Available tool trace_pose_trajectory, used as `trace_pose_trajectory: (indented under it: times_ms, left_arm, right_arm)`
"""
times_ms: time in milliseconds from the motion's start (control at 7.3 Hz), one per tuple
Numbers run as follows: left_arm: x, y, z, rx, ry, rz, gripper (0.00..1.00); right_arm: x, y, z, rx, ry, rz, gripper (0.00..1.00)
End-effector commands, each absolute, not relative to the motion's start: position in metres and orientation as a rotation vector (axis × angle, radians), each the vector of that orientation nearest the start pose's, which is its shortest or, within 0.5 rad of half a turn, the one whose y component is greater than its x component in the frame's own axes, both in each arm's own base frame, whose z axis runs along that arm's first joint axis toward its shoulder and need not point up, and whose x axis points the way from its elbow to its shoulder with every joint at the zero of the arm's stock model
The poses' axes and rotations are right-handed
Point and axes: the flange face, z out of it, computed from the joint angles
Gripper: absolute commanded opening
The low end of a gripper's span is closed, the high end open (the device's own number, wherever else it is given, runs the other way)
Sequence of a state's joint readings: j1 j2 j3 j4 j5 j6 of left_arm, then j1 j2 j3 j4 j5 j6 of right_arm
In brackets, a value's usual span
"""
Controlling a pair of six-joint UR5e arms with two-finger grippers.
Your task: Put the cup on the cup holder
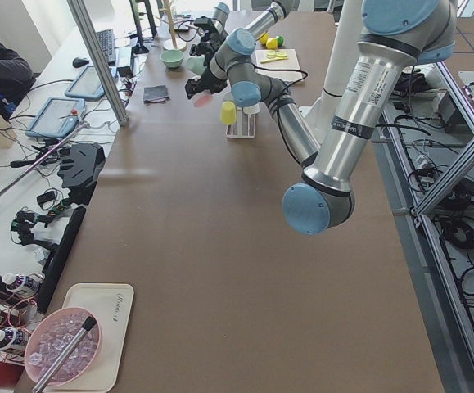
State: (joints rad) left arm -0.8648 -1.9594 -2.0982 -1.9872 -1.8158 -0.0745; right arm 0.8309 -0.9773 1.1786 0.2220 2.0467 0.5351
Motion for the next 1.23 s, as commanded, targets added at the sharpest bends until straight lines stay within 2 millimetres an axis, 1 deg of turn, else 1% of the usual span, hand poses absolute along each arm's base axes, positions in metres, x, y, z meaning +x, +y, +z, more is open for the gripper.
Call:
trace_pose_trajectory:
  times_ms: [0, 137, 274, 411, 548, 685, 822, 959, 1096]
  left_arm:
    - [0.277, -0.433, 0.15, 1.378, 0.876, 0.704, 0.49]
    - [0.298, -0.426, 0.154, 1.474, 0.957, 0.653, 0.49]
    - [0.321, -0.406, 0.16, 1.576, 1.049, 0.621, 0.49]
    - [0.325, -0.387, 0.166, 1.656, 1.118, 0.593, 0.5]
    - [0.33, -0.37, 0.171, 1.737, 1.194, 0.561, 0.5]
    - [0.348, -0.36, 0.194, 1.814, 1.271, 0.506, 0.49]
    - [0.371, -0.357, 0.227, 1.837, 1.305, 0.473, 0.49]
    - [0.392, -0.348, 0.247, 1.824, 1.344, 0.486, 0.5]
    - [0.41, -0.334, 0.265, 1.824, 1.4, 0.492, 0.5]
  right_arm:
    - [-0.394, -0.529, 0.301, 1.512, -1.409, -0.685, 0.31]
    - [-0.395, -0.52, 0.3, 1.547, -1.44, -0.692, 0.31]
    - [-0.396, -0.511, 0.306, 1.576, -1.457, -0.682, 0.31]
    - [-0.404, -0.501, 0.306, 1.604, -1.474, -0.659, 0.31]
    - [-0.417, -0.487, 0.309, 1.613, -1.499, -0.638, 0.31]
    - [-0.427, -0.474, 0.315, 1.619, -1.515, -0.614, 0.31]
    - [-0.427, -0.461, 0.328, 1.639, -1.535, -0.602, 0.32]
    - [-0.423, -0.457, 0.334, 1.661, -1.546, -0.59, 0.32]
    - [-0.426, -0.452, 0.337, 1.669, -1.553, -0.569, 0.32]
